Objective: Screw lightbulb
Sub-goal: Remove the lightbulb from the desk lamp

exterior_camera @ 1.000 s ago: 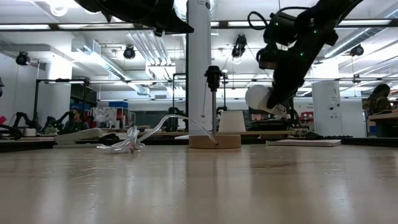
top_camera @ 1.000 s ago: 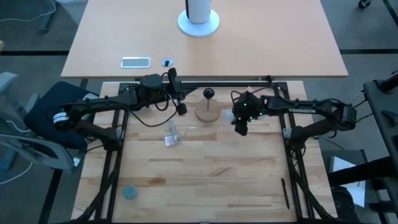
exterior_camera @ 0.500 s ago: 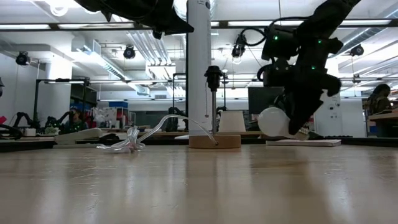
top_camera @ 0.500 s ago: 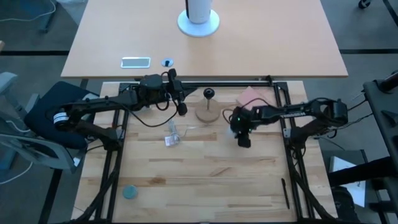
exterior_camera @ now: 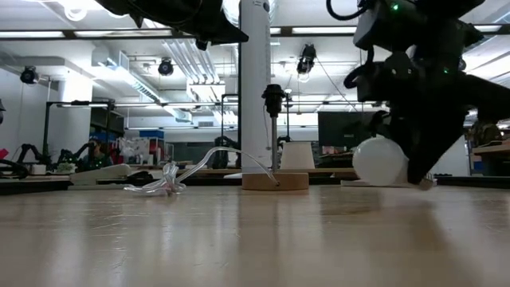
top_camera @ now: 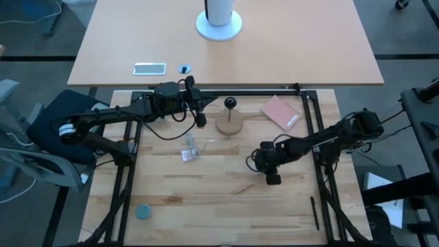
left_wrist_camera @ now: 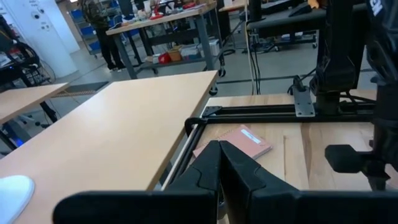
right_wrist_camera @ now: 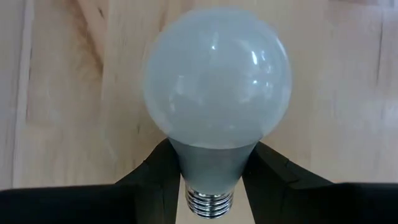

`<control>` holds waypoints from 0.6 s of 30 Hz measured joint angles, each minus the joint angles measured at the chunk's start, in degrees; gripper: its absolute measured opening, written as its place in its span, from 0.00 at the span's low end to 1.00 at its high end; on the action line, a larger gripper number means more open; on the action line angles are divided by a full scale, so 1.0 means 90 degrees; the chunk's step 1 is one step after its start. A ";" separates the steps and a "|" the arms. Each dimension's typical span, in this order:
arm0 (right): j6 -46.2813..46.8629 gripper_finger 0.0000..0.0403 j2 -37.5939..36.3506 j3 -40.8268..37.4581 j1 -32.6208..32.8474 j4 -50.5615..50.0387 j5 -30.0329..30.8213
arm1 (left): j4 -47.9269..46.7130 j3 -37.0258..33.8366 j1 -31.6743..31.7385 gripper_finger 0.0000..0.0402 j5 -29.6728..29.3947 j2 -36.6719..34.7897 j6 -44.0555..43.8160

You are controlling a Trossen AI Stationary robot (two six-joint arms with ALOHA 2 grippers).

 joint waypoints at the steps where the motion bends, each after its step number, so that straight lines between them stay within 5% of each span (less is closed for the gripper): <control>1: 0.0044 0.31 0.0063 0.0000 0.0051 0.0021 0.0019 | 0.0000 0.0000 0.0000 0.00 0.0000 0.0000 0.0001; 18: 0.0087 0.55 -0.0023 -0.0007 0.0186 -0.0013 0.0143 | 0.0002 0.0000 0.0000 0.00 0.0002 0.0002 0.0002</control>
